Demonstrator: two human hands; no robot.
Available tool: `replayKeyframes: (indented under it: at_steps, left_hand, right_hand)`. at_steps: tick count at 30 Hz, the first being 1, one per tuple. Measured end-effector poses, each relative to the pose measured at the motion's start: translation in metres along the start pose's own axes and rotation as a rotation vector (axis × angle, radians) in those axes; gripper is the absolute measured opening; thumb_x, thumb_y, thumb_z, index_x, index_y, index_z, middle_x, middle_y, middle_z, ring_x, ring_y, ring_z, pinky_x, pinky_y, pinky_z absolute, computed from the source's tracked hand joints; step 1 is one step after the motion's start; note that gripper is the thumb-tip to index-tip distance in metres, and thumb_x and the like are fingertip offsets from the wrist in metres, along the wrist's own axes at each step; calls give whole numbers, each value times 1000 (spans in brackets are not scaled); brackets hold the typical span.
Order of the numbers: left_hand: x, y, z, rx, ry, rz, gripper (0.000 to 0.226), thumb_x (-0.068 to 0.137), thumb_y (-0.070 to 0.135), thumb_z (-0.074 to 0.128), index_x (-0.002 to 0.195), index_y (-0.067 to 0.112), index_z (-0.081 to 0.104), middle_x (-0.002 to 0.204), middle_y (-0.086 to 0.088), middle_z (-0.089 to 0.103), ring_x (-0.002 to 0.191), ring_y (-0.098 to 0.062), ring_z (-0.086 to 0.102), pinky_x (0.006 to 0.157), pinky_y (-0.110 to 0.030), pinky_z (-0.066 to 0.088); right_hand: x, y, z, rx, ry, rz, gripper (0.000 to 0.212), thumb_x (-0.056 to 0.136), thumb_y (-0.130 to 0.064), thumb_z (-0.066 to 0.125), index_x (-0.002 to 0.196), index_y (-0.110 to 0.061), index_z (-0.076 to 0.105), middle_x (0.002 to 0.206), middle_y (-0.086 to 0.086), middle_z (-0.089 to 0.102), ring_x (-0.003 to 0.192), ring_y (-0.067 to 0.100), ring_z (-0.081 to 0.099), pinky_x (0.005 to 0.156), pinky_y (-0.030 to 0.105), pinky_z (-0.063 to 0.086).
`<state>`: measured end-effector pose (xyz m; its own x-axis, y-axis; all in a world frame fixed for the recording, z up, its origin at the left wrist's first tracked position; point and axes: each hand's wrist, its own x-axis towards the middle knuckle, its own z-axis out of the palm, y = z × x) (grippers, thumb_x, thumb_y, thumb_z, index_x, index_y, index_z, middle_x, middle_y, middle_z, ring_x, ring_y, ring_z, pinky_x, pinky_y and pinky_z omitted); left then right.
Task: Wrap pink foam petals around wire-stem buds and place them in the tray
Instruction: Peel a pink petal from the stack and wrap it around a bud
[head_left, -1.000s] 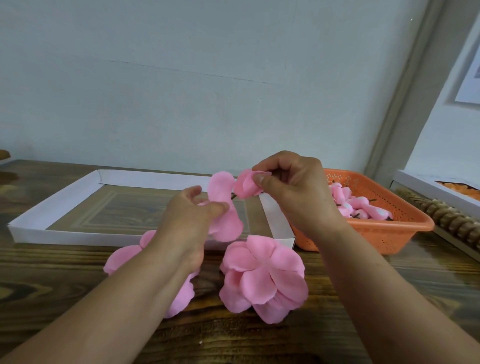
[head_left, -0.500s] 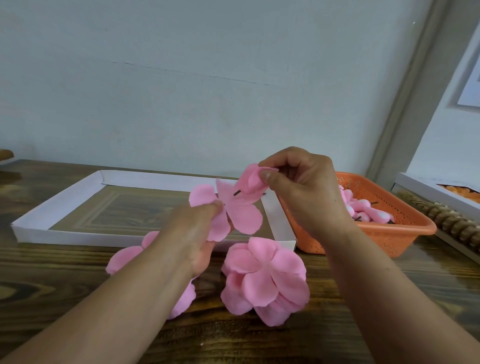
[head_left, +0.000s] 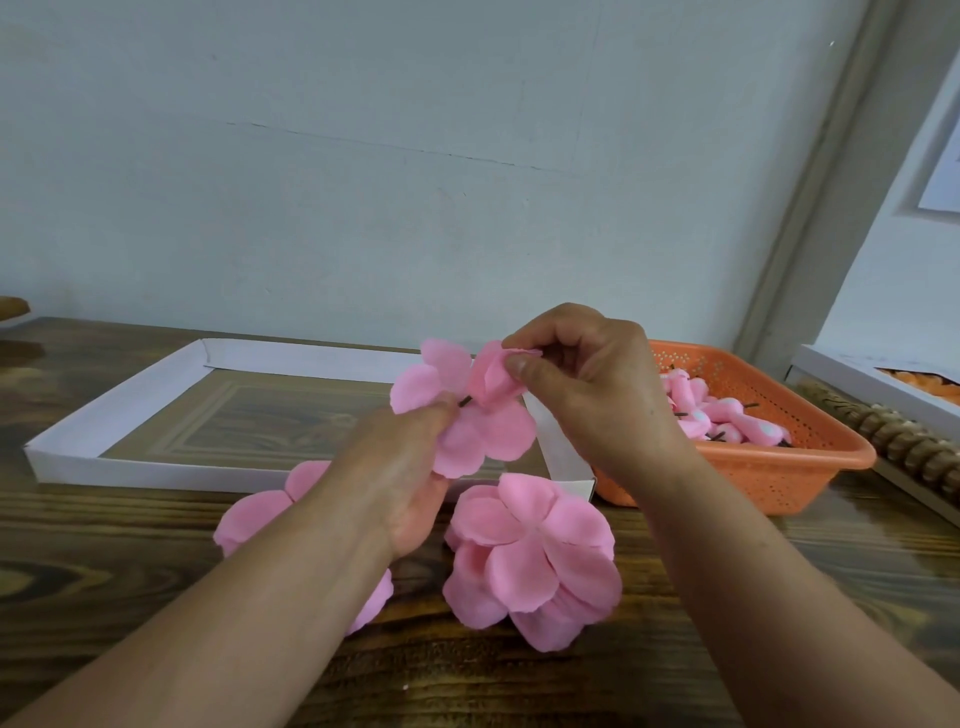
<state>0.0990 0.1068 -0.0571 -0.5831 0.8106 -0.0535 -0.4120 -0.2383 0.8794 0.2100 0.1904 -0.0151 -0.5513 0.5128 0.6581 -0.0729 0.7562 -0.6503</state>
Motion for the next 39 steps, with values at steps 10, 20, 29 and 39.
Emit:
replayKeyframes:
  at_steps: [10,20,29,39]
  left_hand:
    - [1,1,-1,-69,-35,-38,16,94,20,56,100,10,66,91,-6,75,78,-15,72,71,-33,58]
    - [0,2,0,-122,37,-76,8,97,14,50,94,10,57,97,-12,66,79,-22,66,69,-36,55]
    - [1,2,0,-90,60,-59,14,98,15,48,89,9,58,100,-11,65,81,-22,63,70,-36,54]
    - [0,-1,1,-145,-6,-84,23,102,25,42,104,10,59,106,-12,70,90,-21,70,74,-36,57]
  right_hand:
    - [-3,-1,3,-157,-83,-101,13,79,8,62,83,-2,70,81,2,59,79,15,56,73,31,47]
    - [-1,3,5,-157,-38,-123,14,79,10,62,82,-1,69,77,-8,56,73,9,54,66,19,44]
    - [-1,0,1,-55,-70,-42,25,80,8,64,75,-17,65,78,-7,60,71,8,56,65,16,45]
    - [-1,0,3,-156,-87,-24,13,80,6,63,79,-5,69,77,-6,57,67,-1,51,63,10,38]
